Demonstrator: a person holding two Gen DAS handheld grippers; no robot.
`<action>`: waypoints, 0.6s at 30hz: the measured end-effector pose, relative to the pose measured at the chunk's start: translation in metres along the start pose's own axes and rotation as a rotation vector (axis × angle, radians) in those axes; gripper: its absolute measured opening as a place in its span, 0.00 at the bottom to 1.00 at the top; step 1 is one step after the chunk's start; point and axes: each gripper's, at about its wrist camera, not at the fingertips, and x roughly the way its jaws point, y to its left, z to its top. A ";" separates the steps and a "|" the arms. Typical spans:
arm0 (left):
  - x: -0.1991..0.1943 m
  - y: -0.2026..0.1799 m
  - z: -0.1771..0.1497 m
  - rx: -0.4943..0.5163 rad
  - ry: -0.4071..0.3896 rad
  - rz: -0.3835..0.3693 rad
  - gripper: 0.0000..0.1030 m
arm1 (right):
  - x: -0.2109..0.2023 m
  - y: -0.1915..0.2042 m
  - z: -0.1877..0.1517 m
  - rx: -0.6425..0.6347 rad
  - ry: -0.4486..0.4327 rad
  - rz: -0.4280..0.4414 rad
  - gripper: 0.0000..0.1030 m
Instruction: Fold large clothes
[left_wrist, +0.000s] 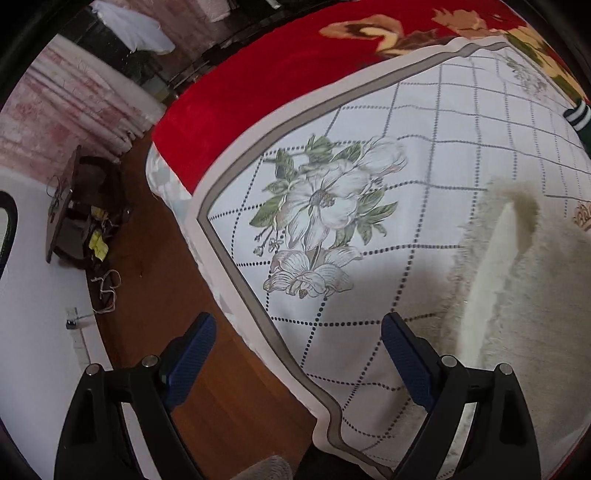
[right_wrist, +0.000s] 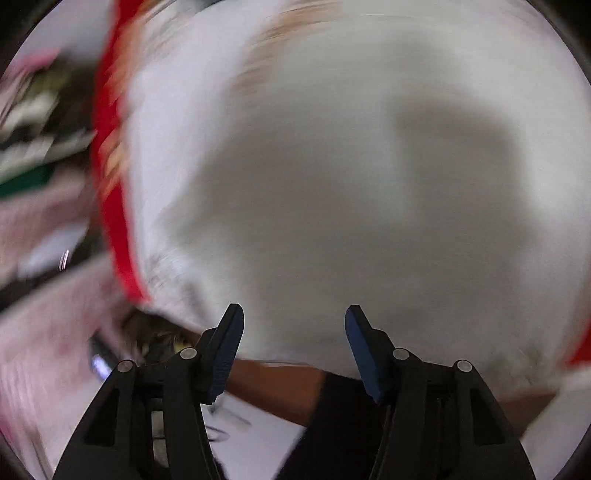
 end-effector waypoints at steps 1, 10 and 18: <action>0.005 0.000 0.000 -0.003 0.005 -0.004 0.89 | 0.015 0.024 0.008 -0.040 0.009 0.007 0.62; 0.032 -0.010 -0.007 0.031 0.046 -0.091 0.89 | 0.141 0.118 0.066 -0.076 0.036 -0.160 0.06; 0.008 -0.019 -0.008 0.104 0.009 -0.110 0.89 | 0.137 0.047 0.097 0.263 0.006 0.248 0.07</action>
